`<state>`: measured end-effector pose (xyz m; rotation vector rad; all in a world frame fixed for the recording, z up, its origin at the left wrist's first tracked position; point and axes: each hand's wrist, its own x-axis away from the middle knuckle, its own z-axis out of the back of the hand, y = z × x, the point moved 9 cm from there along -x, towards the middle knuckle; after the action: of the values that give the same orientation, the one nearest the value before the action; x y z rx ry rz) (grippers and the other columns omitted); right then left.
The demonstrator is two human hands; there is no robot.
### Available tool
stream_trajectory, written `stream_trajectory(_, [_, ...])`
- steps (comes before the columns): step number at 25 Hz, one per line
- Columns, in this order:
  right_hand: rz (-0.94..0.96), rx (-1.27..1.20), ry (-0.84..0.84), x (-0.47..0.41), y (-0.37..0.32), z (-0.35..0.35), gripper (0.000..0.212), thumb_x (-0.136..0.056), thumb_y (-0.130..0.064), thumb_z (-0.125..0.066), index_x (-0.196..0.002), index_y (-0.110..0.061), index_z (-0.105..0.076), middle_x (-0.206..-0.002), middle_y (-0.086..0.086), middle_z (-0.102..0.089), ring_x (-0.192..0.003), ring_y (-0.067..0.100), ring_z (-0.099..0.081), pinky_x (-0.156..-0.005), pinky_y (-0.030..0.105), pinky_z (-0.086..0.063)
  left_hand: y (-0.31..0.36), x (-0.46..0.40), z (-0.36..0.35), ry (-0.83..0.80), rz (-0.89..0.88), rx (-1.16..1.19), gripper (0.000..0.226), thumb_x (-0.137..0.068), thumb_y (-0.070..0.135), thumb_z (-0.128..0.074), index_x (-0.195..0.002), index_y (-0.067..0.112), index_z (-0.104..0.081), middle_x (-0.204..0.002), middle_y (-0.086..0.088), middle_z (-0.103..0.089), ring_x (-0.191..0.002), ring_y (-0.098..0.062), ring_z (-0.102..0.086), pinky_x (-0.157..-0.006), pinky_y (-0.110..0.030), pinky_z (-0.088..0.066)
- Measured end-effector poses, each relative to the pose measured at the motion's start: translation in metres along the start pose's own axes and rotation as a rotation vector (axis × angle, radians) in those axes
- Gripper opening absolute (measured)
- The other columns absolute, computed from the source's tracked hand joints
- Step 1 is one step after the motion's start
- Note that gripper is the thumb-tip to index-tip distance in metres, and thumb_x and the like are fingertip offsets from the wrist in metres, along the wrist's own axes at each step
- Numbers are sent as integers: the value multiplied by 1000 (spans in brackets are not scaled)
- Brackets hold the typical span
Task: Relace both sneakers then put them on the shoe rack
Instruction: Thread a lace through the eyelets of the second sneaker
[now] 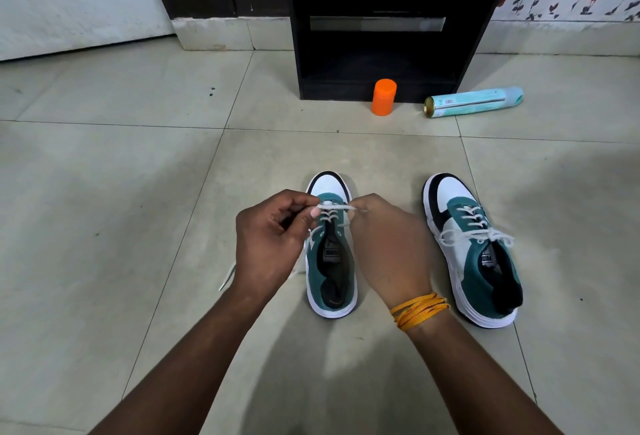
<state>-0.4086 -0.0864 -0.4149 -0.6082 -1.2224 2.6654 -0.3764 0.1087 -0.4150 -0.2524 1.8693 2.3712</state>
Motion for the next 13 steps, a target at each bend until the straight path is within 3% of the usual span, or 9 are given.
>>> stream_trajectory(2, [17,57,-16,-1,0,-1,13,-92,-29,-63,-101,-29,-73,-82,-8,-70,-71,15,-66,-65,37,-55,-2,-1,3,36,-1,-47,6,-90,6,-79,-93,12,-78,-80,5,-78,-72,-17,-75,-73,-39,-62])
stream_trajectory(5, [62,183,-87,1,-5,-4,25,-89,-29,-67,-114,-32,-69,-98,-5,-58,-76,22,-64,-66,39,-55,-1,2,-1,7,-26,-93,7,-89,5,-80,-90,11,-78,-79,8,-77,-72,-14,-75,-74,-36,-62])
stream_trajectory(8, [136,86,-193,3,-14,-18,24,-92,-27,-68,-115,-32,-66,-113,-7,-54,-79,16,-63,-66,37,-54,6,6,-9,-45,-84,-128,8,-89,4,-80,-91,12,-79,-82,10,-78,-76,-12,-76,-76,-32,-61])
stream_trajectory(11, [130,-58,-215,5,-9,-28,5,-96,-25,-68,-99,-27,-71,-97,-10,-68,-80,11,-63,-72,39,-54,-4,7,-11,-47,-43,-91,9,-89,3,-80,-92,12,-79,-84,10,-78,-77,-10,-75,-76,-26,-59])
stream_trajectory(13, [31,-88,-166,5,8,-27,9,-93,-22,-70,-98,-26,-76,-90,-11,-74,-81,9,-67,-76,37,-56,-18,11,-12,-41,8,-161,8,-87,10,-83,-89,17,-79,-80,15,-76,-73,-7,-72,-71,-23,-57])
